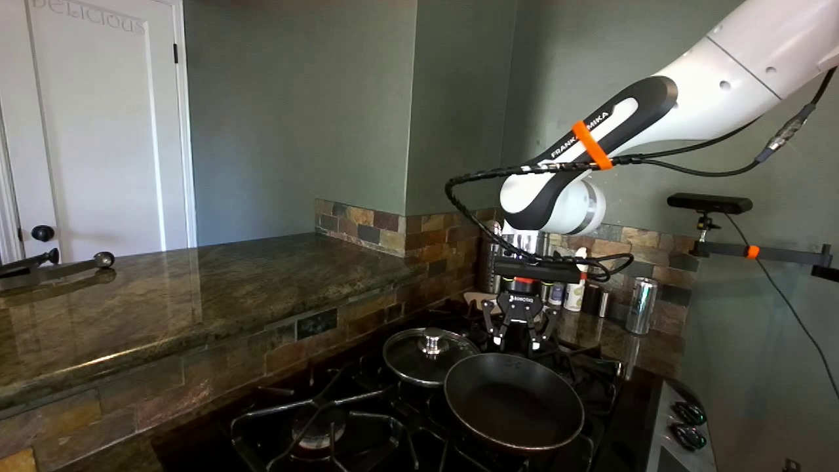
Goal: Slide the pan to the bottom left stove plate and put the glass lid on the pan
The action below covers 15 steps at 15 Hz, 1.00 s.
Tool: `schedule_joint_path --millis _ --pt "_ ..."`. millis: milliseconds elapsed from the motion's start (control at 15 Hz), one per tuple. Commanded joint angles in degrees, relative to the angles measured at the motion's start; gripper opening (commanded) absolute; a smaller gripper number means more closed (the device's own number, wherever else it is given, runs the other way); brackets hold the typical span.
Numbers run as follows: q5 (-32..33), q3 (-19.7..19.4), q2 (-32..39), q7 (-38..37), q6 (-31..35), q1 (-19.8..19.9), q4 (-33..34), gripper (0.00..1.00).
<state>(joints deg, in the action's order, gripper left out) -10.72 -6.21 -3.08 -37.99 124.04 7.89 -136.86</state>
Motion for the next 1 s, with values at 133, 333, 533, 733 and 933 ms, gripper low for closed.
schedule_joint_path --millis 133,333,533,733,933 --pt "-4.51 1.22 -0.10 -1.75 -2.51 -1.66 0.20 0.23" --pt "-5.62 1.91 0.38 -1.77 -2.65 -2.43 0.50 0.23" --pt "-4.03 1.92 0.48 -1.05 -0.96 -2.43 0.08 0.48" --pt "-4.13 2.40 0.55 -1.14 -0.96 -2.89 0.08 0.48" --pt "-4.15 2.40 0.56 -1.14 -0.96 -2.89 0.08 0.23"
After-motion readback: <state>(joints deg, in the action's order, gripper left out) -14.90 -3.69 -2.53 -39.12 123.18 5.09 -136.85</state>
